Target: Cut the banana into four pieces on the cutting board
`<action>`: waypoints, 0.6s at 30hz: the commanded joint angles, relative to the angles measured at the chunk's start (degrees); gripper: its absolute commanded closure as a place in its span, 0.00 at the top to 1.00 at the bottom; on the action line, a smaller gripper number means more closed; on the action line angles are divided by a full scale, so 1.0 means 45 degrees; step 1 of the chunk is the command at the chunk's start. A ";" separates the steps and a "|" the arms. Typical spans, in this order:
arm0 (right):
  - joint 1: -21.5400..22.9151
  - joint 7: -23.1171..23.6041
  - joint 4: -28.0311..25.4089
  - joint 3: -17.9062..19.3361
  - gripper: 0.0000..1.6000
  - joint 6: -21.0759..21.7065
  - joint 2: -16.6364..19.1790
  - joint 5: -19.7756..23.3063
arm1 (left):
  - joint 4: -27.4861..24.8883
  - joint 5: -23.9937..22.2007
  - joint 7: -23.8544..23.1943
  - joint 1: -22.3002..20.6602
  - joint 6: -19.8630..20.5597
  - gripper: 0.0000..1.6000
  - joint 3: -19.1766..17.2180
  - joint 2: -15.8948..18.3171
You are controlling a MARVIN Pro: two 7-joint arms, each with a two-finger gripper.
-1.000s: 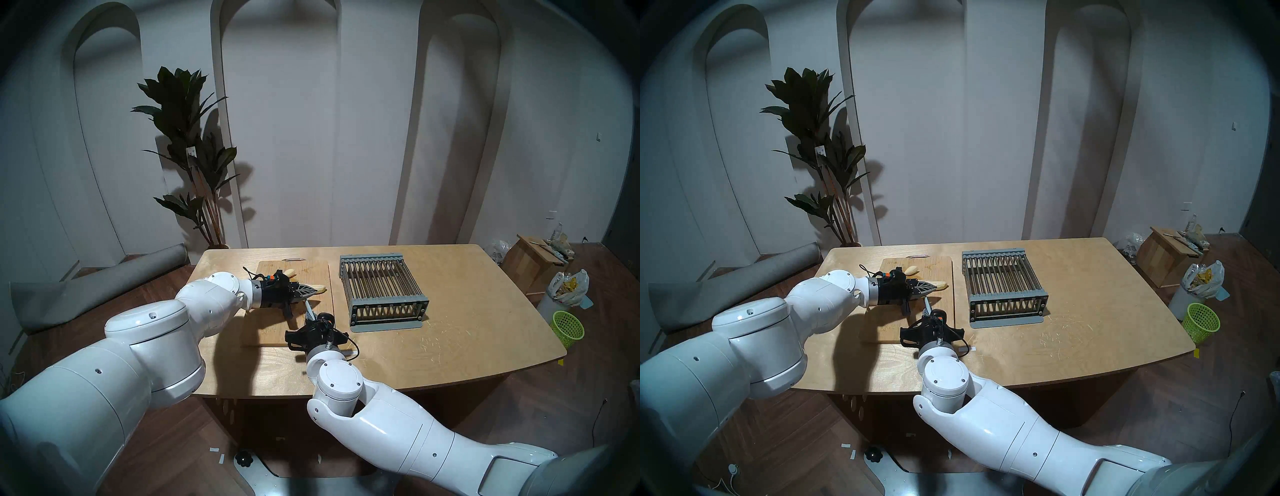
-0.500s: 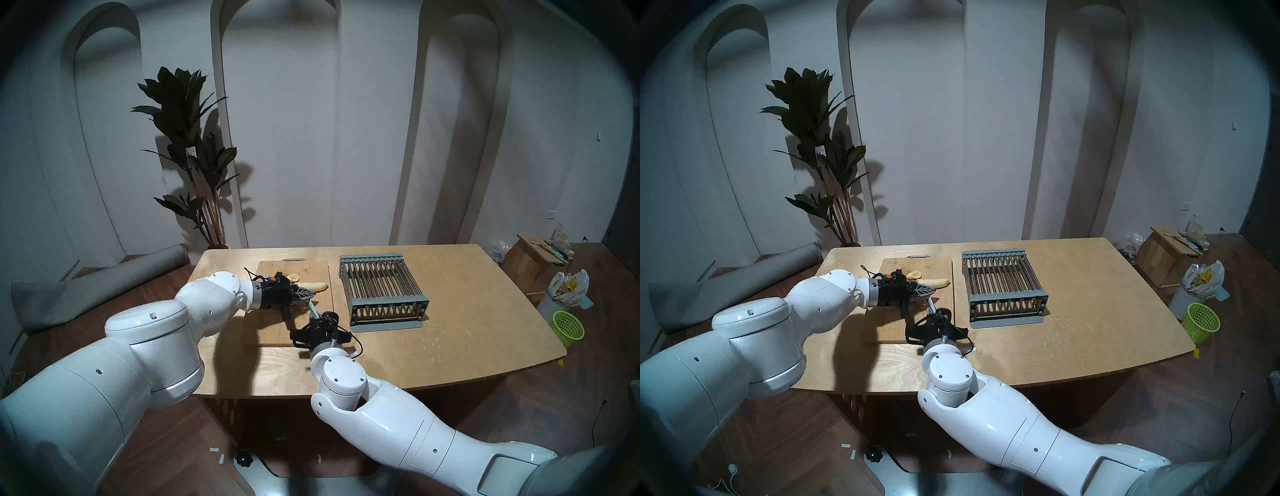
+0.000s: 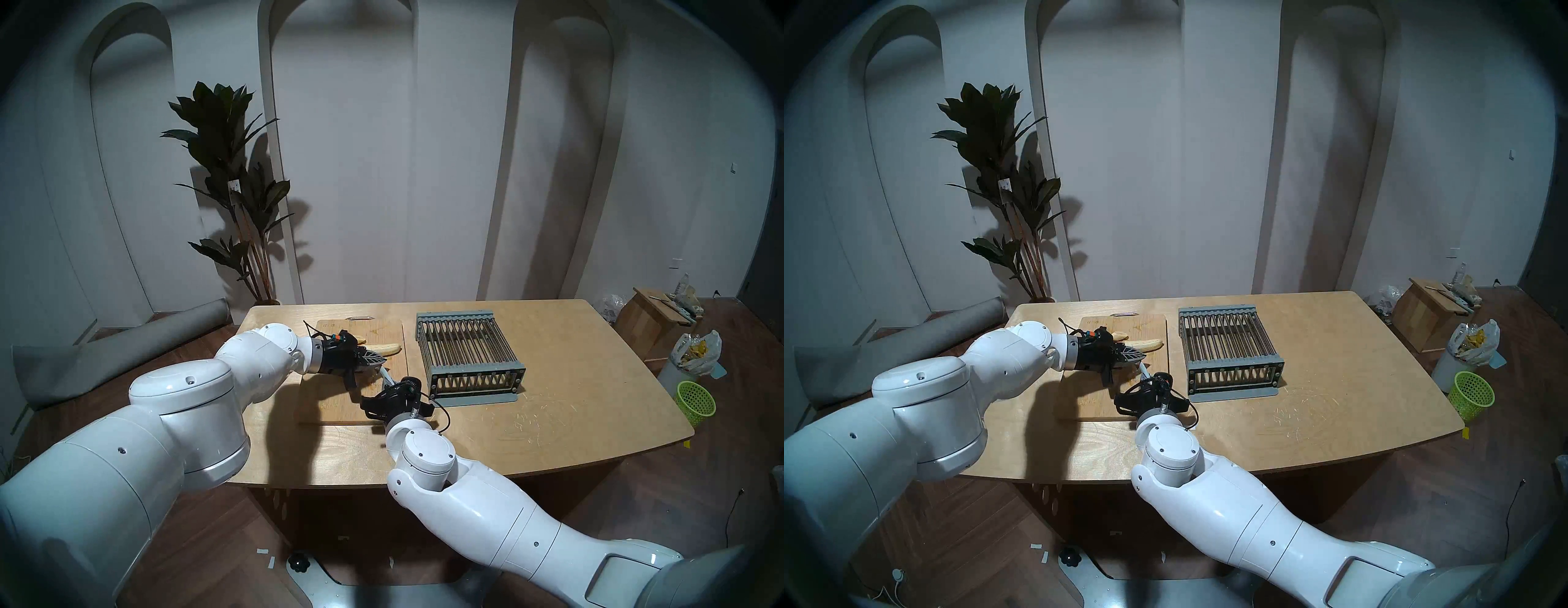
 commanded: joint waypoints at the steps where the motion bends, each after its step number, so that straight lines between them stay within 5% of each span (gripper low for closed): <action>1: 0.0309 0.0659 -0.0466 0.0843 0.00 -0.0293 0.0014 0.0941 | 0.0004 -0.0330 0.0251 -0.0101 0.0243 0.00 -0.0325 -0.0096; 12: 0.0040 0.1971 -0.0830 0.1443 0.00 -0.0108 0.0249 0.2672 | 0.0009 -0.1098 0.0495 -0.0373 0.1072 0.00 -0.1265 0.0088; 18: -0.0241 0.3154 -0.0959 0.2016 0.00 0.0116 0.0348 0.4462 | -0.0071 -0.1191 0.0470 -0.0235 0.1203 0.00 -0.1427 0.0193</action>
